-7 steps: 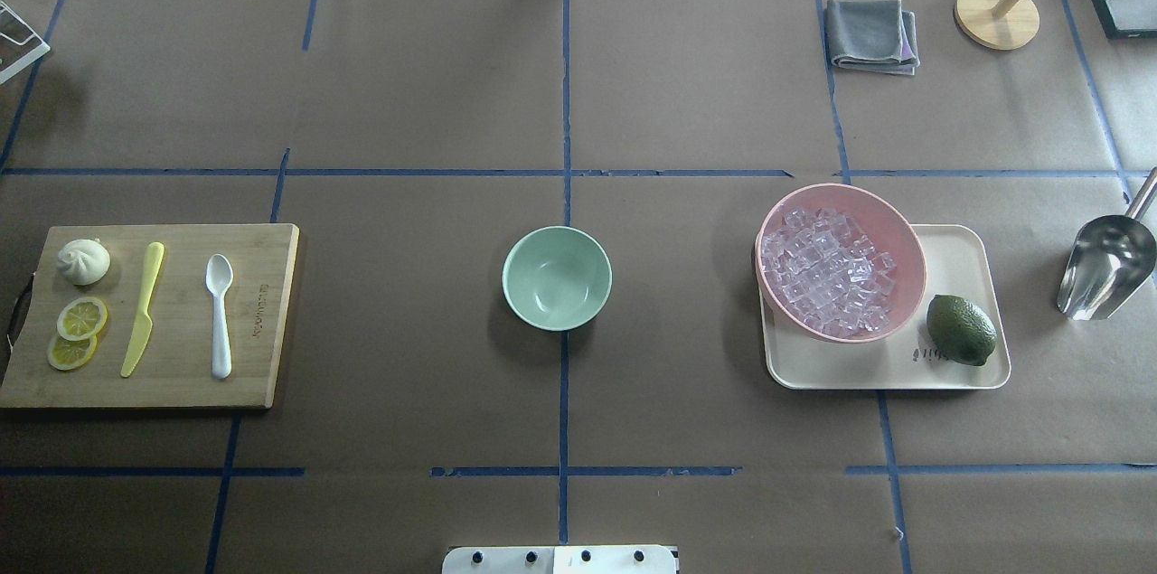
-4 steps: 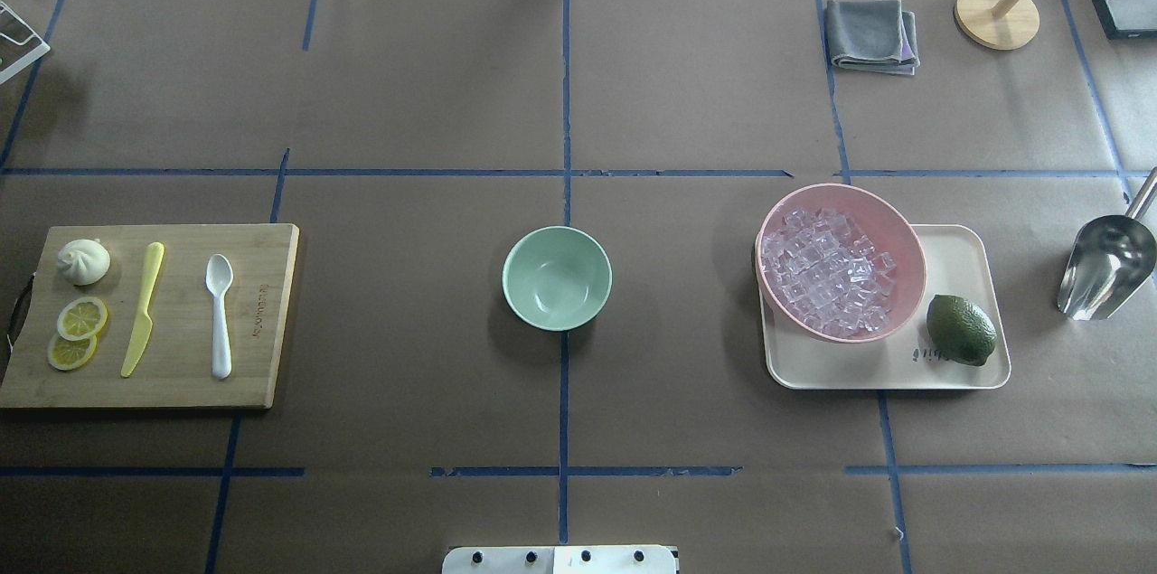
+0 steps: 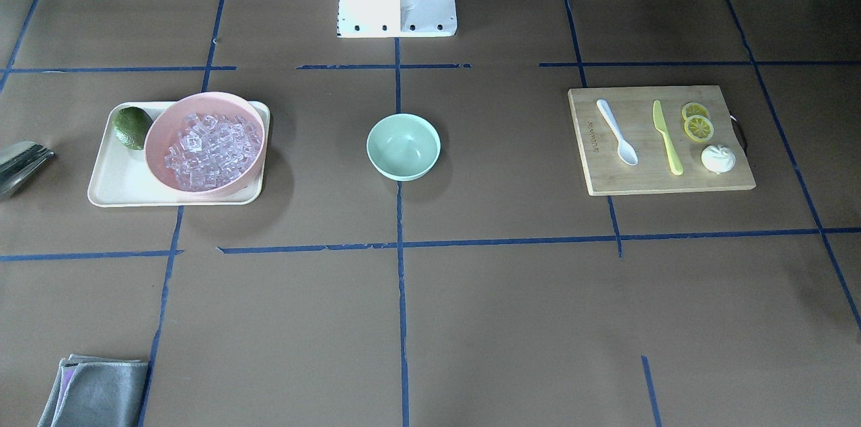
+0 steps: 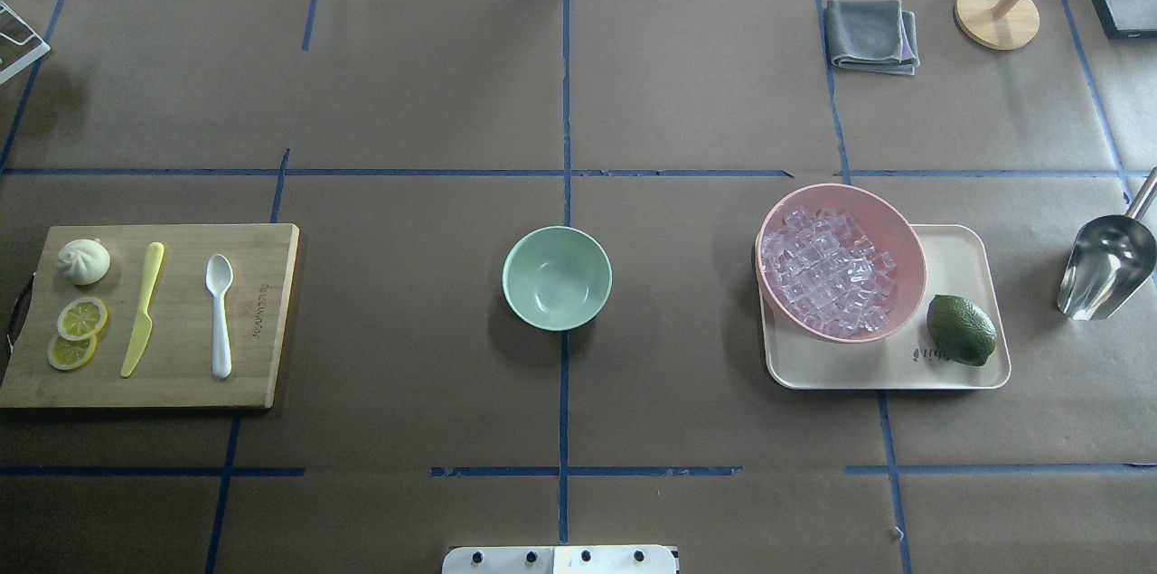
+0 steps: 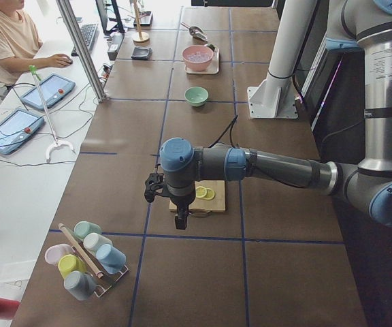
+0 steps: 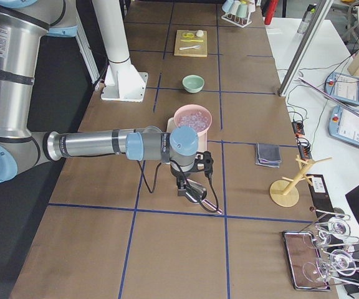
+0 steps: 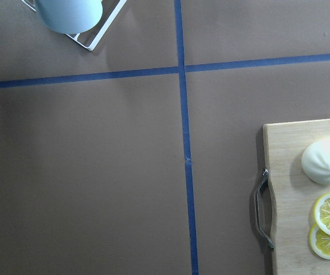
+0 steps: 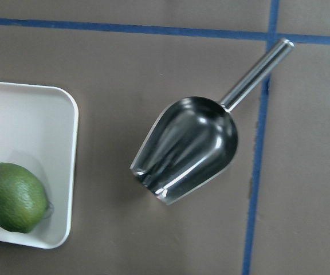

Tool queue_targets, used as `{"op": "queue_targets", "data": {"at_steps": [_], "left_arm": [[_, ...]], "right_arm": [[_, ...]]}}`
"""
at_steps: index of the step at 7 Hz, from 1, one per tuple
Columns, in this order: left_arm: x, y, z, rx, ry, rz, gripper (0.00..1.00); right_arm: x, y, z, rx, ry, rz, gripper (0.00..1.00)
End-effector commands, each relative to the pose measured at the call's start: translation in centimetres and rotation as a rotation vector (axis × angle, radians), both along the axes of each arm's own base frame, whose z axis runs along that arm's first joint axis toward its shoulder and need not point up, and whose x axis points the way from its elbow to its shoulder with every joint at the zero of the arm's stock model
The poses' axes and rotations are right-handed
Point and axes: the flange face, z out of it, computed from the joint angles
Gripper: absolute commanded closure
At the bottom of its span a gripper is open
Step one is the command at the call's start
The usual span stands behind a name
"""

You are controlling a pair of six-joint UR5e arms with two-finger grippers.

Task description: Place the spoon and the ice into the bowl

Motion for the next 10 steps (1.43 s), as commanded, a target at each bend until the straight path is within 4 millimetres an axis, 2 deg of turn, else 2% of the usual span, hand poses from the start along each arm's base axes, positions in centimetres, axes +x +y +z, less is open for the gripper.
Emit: {"op": "queue_targets", "data": {"at_steps": [1, 2, 3, 5, 7, 9, 10], "left_arm": [[0.6, 0.0, 0.4, -0.007, 0.039, 0.012, 0.0], [0.6, 0.0, 0.3, -0.004, 0.039, 0.012, 0.0], [0.6, 0.0, 0.3, 0.004, 0.039, 0.012, 0.0], [0.6, -0.1, 0.3, 0.034, 0.039, 0.012, 0.0], [0.6, -0.1, 0.3, 0.034, 0.039, 0.012, 0.0], [0.6, 0.0, 0.3, 0.034, 0.039, 0.012, 0.0], [0.6, 0.0, 0.3, 0.034, 0.039, 0.012, 0.0]], "right_arm": [[-8.1, -2.0, -8.7, -0.066, -0.03, 0.046, 0.01], [-13.3, -2.5, -12.1, -0.096, -0.059, 0.092, 0.01], [-18.1, -2.2, -14.5, -0.054, -0.058, 0.162, 0.01], [-25.0, -1.9, -17.2, -0.002, -0.025, 0.174, 0.02], [-30.2, -1.9, -18.9, -0.03, -0.037, 0.158, 0.06], [-33.1, -1.2, -18.3, 0.022, 0.022, 0.164, 0.1], [-33.1, -1.2, -18.0, 0.016, 0.04, 0.169, 0.18]]}}
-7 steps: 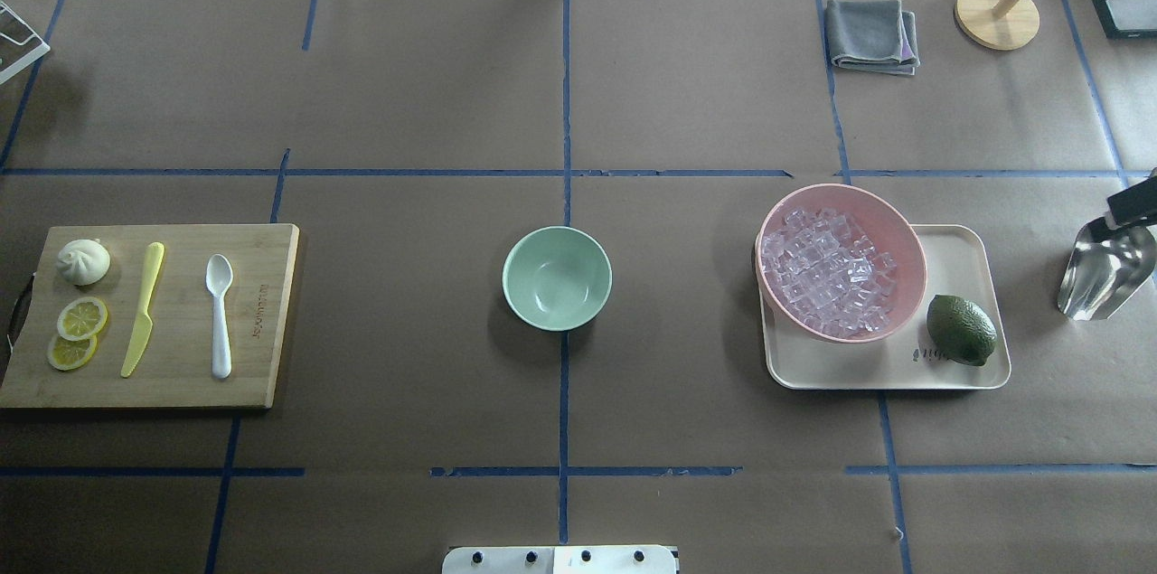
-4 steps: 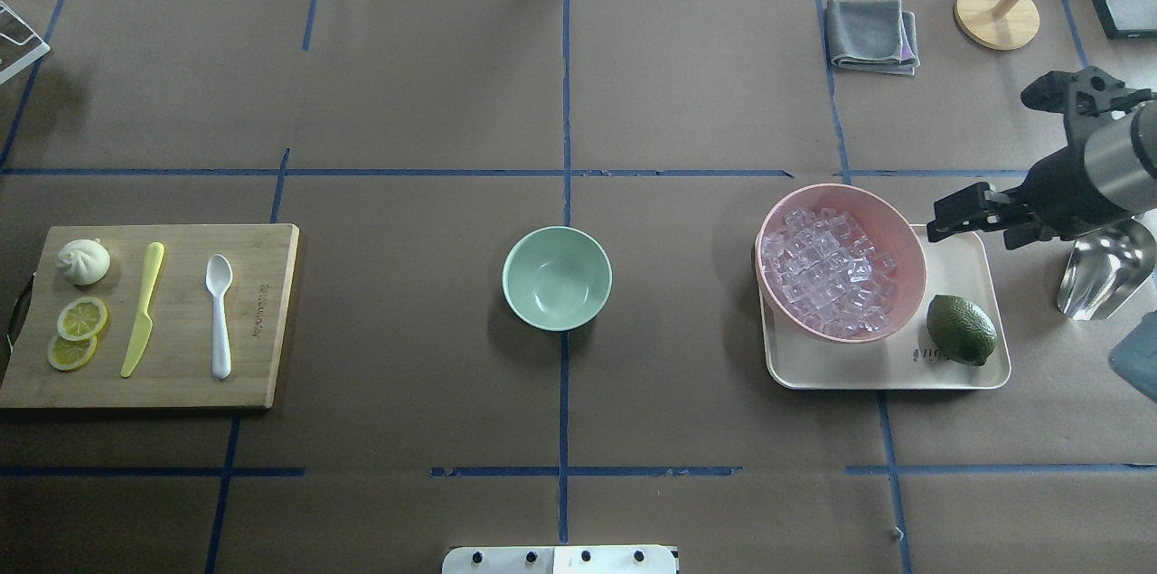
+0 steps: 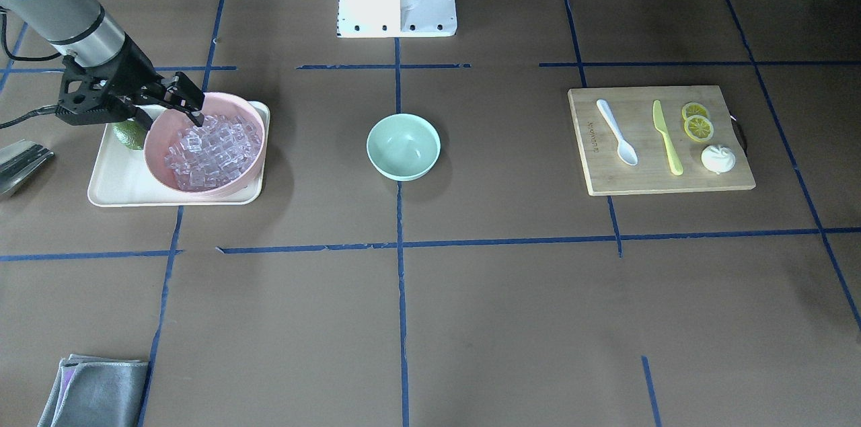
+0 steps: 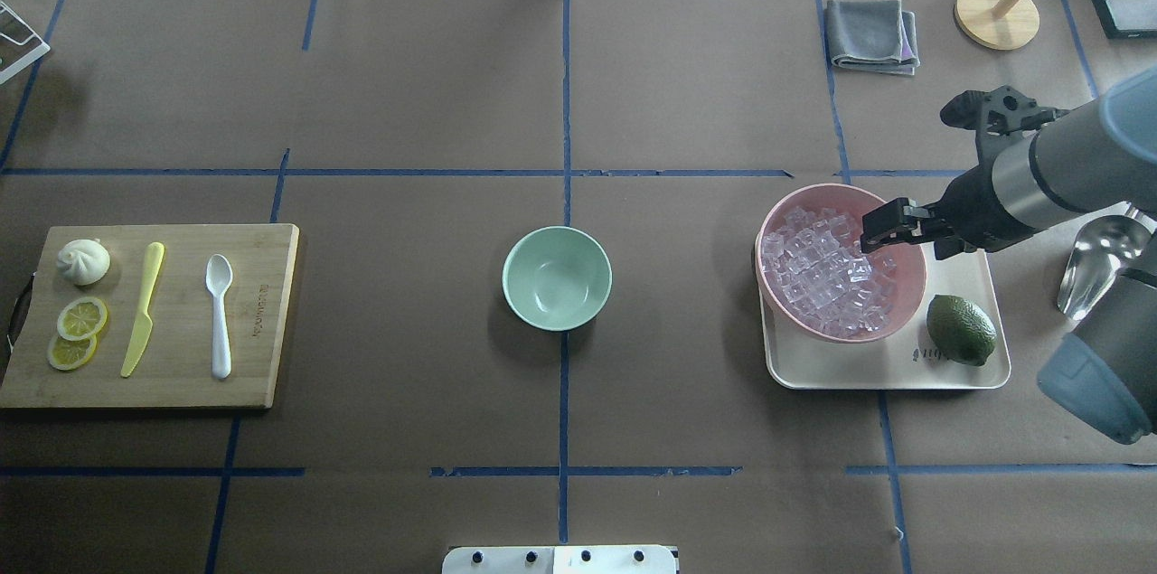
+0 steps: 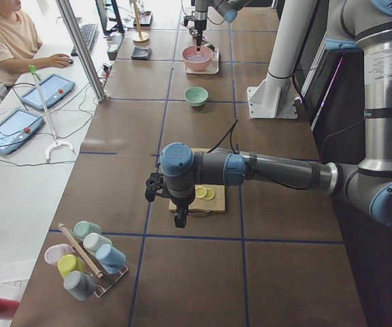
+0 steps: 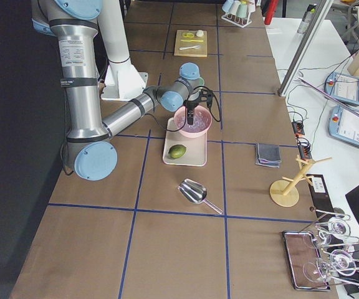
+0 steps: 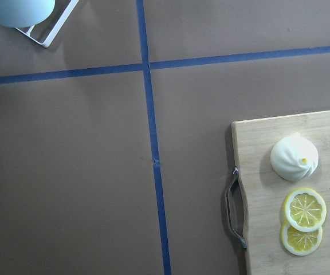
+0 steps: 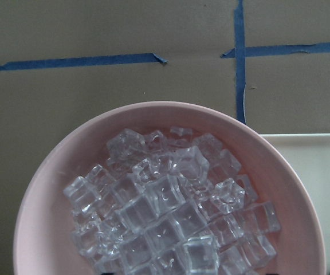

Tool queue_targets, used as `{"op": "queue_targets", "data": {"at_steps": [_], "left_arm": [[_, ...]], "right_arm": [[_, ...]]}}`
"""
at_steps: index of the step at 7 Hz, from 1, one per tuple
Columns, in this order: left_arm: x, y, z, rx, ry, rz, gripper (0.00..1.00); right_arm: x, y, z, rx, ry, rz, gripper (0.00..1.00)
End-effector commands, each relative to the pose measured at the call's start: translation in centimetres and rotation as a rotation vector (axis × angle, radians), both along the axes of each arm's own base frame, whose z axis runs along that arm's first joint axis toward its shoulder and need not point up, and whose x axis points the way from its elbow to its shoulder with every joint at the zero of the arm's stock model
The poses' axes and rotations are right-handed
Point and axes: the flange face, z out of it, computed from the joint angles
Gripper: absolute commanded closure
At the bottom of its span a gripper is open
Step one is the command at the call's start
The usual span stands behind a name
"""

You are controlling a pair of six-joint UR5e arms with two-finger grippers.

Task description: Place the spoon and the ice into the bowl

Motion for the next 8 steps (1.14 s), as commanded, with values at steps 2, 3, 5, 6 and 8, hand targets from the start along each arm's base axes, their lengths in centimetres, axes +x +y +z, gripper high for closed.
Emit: {"op": "queue_targets", "data": {"at_steps": [2, 3, 5, 6, 8], "left_arm": [[0.0, 0.0, 0.0, 0.0, 0.0, 0.0, 0.0], [0.1, 0.0, 0.0, 0.002, 0.0, 0.001, 0.0], [0.0, 0.0, 0.0, 0.003, 0.0, 0.0, 0.0], [0.0, 0.0, 0.0, 0.002, 0.0, 0.0, 0.0], [0.0, 0.0, 0.0, 0.002, 0.0, 0.0, 0.0]], "right_arm": [[-1.6, 0.4, 1.0, 0.011, 0.051, 0.003, 0.31], [-2.0, 0.5, 1.3, 0.009, 0.057, -0.001, 0.36], [-3.0, 0.2, 1.3, 0.015, 0.064, -0.004, 0.37], [-3.0, 0.2, 1.3, 0.016, 0.065, -0.003, 0.52], [-2.9, 0.1, 1.5, 0.026, 0.071, -0.006, 0.77]]}}
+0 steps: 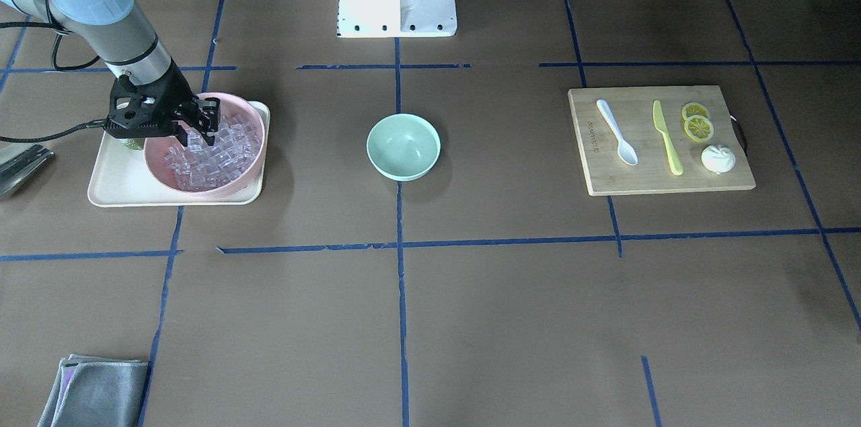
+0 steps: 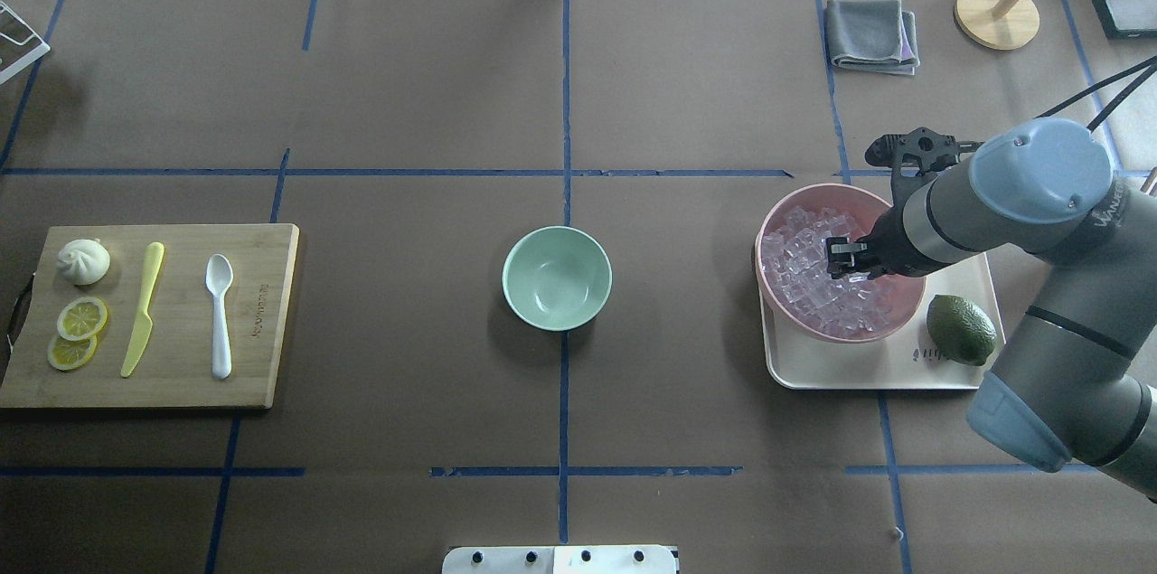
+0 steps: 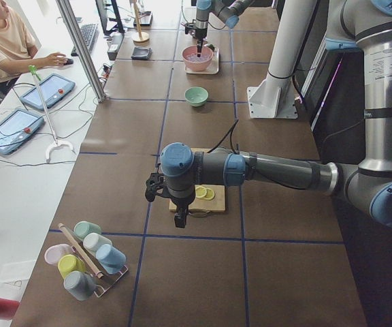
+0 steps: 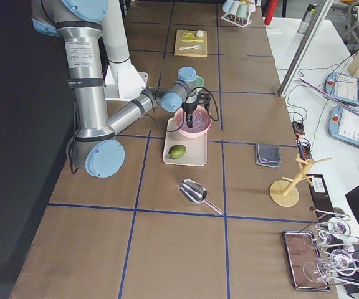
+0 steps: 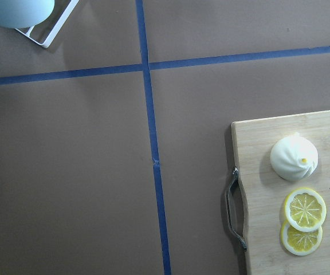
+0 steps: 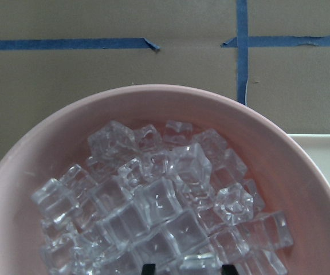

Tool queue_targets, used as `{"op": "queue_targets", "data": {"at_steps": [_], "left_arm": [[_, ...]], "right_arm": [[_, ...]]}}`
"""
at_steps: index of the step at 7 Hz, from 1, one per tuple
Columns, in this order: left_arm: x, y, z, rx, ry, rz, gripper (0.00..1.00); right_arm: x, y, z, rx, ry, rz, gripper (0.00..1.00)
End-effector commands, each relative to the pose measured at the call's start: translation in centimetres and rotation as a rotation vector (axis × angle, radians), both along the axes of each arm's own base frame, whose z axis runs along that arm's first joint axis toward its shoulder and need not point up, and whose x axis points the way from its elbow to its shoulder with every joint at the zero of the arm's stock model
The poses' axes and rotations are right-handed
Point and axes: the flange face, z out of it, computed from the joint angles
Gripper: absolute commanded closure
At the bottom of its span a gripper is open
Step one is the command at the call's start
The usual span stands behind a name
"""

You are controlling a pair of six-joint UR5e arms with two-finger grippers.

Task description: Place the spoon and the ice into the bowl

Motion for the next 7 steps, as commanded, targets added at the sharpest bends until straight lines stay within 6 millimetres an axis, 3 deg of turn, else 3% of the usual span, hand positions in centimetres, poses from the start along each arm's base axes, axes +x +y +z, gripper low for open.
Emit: {"op": "queue_targets", "data": {"at_steps": [1, 3, 5, 6, 7], "left_arm": [[0.0, 0.0, -0.1, 0.004, 0.0, 0.001, 0.0], [0.0, 0.0, -0.2, 0.006, 0.0, 0.001, 0.0], [0.1, -0.1, -0.4, 0.024, 0.002, 0.002, 0.0], [0.4, -0.1, -0.7, 0.027, 0.025, 0.005, 0.0], [1.4, -0.3, -1.5, 0.039, 0.089, 0.019, 0.0]], "right_arm": [[0.0, -0.2, 0.1, 0.013, 0.009, 0.004, 0.94], [-0.3, -0.8, -3.2, 0.038, -0.035, 0.019, 1.0], [0.0, -0.6, -4.2, 0.038, -0.037, 0.019, 1.0], [-0.7, -0.9, -6.0, 0.038, -0.061, 0.031, 1.0], [-3.2, -0.5, -9.9, -0.025, -0.133, 0.085, 1.0]]}}
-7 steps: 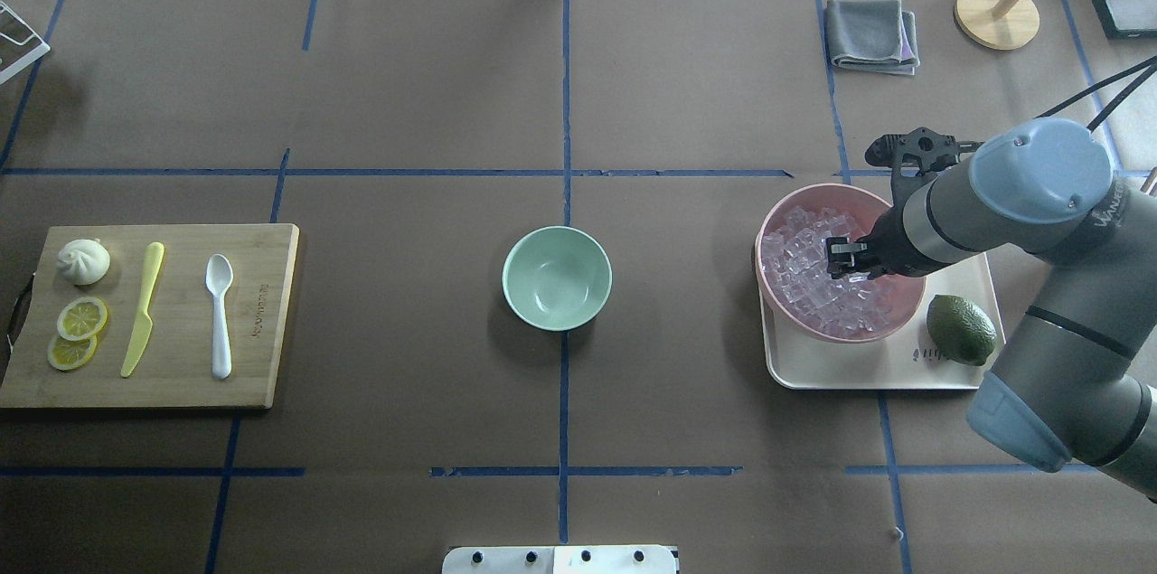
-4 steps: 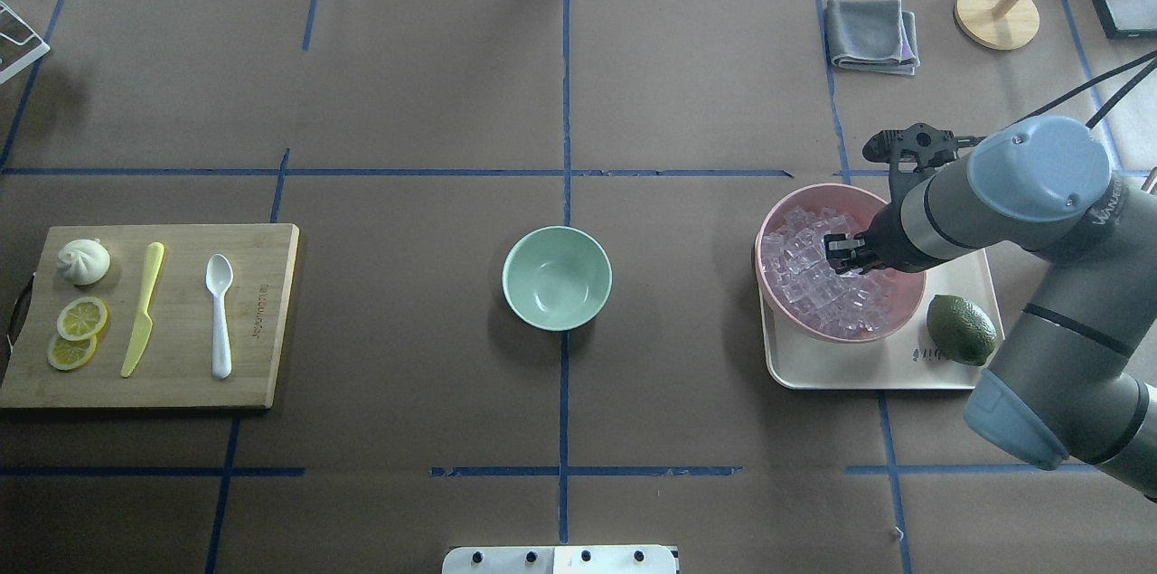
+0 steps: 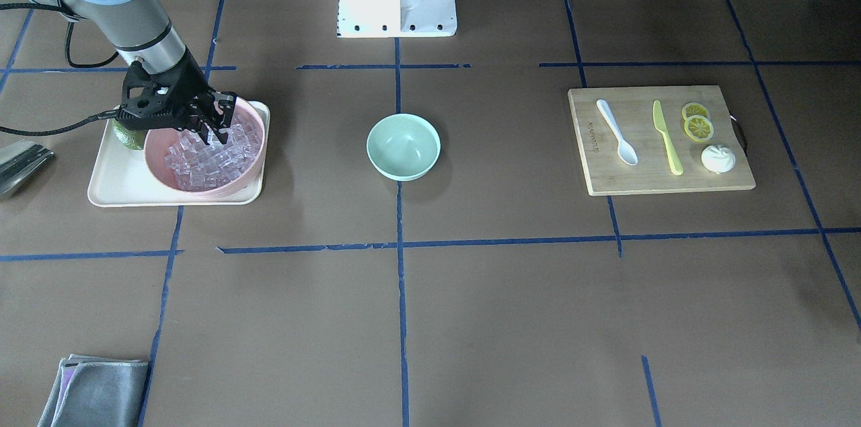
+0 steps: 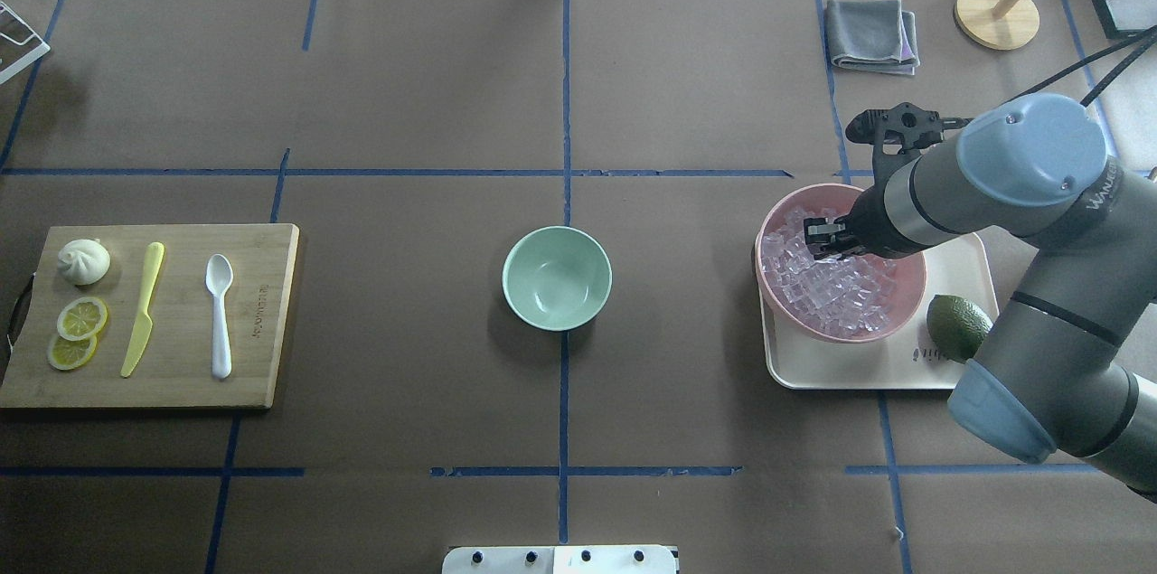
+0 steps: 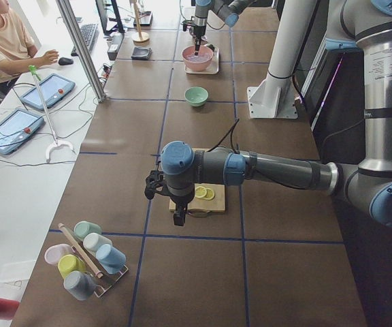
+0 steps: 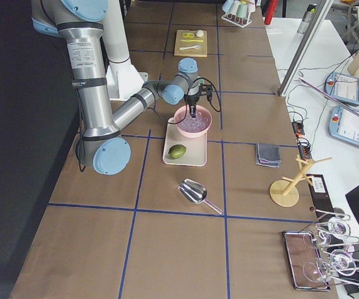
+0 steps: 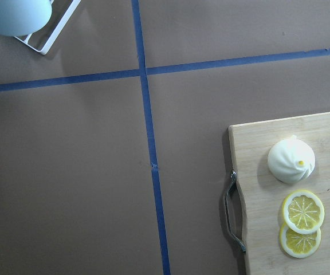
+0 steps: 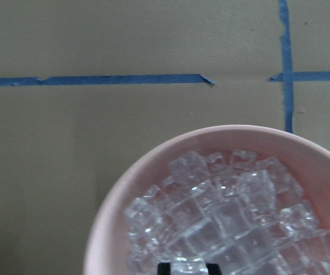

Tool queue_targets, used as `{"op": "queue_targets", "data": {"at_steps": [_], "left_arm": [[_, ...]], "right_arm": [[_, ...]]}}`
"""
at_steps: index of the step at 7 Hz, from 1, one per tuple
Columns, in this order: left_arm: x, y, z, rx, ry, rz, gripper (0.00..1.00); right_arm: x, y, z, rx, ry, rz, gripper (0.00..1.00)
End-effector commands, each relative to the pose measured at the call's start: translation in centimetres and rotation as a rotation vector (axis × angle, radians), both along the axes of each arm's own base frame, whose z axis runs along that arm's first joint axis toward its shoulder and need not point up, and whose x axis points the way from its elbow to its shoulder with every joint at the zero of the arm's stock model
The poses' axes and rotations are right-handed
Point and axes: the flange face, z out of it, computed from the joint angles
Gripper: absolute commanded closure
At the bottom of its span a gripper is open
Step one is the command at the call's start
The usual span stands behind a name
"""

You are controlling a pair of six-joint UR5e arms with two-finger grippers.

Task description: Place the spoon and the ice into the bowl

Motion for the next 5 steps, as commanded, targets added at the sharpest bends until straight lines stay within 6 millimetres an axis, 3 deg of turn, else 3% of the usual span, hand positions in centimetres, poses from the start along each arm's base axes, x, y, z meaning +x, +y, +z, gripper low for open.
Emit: {"op": "queue_targets", "data": {"at_steps": [1, 2, 3, 5], "left_arm": [[3.1, -0.3, -1.1, 0.027, 0.108, 0.057, 0.0], [5.0, -0.5, -1.4, 0.037, 0.113, 0.095, 0.0], [6.6, -1.1, -2.6, -0.016, 0.117, 0.061, 0.0], [14.6, -1.6, -6.3, -0.115, 0.149, 0.004, 0.0]], "right_arm": [[-5.0, 1.2, -7.3, -0.101, -0.127, 0.066, 1.0], [-8.5, 1.5, -10.8, -0.159, -0.169, 0.098, 1.0], [-12.0, 2.5, -12.8, -0.17, -0.179, 0.125, 1.0], [-17.1, 3.3, -16.0, -0.198, -0.197, 0.163, 1.0]]}}
